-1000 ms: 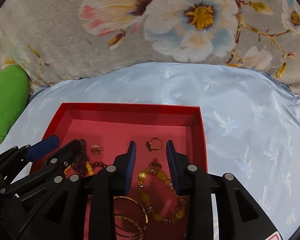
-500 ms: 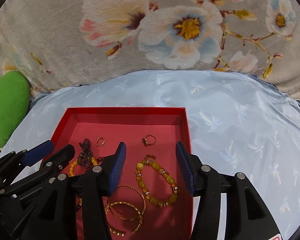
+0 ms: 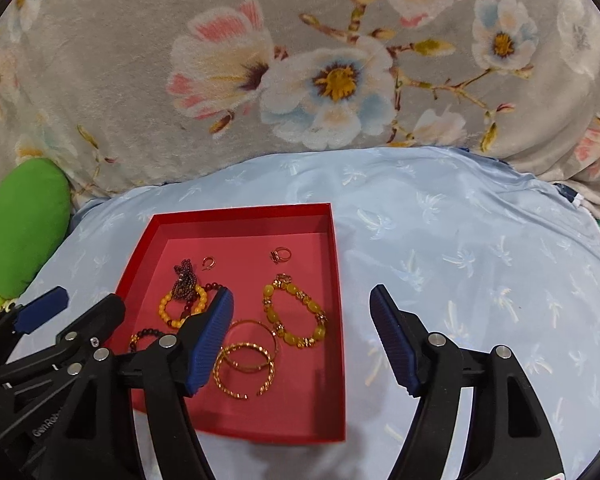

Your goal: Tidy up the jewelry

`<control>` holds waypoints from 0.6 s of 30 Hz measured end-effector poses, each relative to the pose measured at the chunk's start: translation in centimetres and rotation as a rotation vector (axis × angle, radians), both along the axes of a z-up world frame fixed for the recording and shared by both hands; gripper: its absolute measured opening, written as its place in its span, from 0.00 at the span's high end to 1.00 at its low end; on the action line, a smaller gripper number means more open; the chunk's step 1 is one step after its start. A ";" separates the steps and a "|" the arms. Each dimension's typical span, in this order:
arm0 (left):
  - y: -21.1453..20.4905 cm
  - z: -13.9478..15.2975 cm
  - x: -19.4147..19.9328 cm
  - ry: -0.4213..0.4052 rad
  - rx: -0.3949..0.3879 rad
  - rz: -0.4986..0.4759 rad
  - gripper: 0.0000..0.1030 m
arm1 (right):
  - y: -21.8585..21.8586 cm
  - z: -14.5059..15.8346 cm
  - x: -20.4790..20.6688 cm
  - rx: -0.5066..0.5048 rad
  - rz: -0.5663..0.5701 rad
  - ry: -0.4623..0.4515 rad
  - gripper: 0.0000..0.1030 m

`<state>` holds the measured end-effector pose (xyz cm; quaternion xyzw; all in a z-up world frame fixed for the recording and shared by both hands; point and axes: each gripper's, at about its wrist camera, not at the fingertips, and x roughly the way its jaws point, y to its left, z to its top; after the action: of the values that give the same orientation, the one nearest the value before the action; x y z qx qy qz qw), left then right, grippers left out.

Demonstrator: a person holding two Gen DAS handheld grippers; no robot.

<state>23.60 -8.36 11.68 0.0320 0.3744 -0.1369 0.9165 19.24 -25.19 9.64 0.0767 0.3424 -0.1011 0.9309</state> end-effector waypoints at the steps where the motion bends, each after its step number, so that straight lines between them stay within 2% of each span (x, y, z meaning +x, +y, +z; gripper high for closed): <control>1: 0.2 0.2 -0.3 -0.001 -0.006 0.003 0.28 | 0.2 0.1 -0.5 -0.006 0.002 0.000 0.33; 13: 1.9 1.6 -4.4 -0.023 -0.014 0.026 0.14 | 1.2 0.7 -5.4 -0.024 -0.012 -0.025 0.27; 18: 3.0 1.4 -5.2 -0.016 -0.024 0.042 0.13 | 1.8 0.7 -6.6 -0.045 -0.001 -0.029 0.23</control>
<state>18.43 -5.32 13.09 0.0143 0.3660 -0.1217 0.9225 12.66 -23.35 10.34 0.0573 0.3265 -0.1080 0.9373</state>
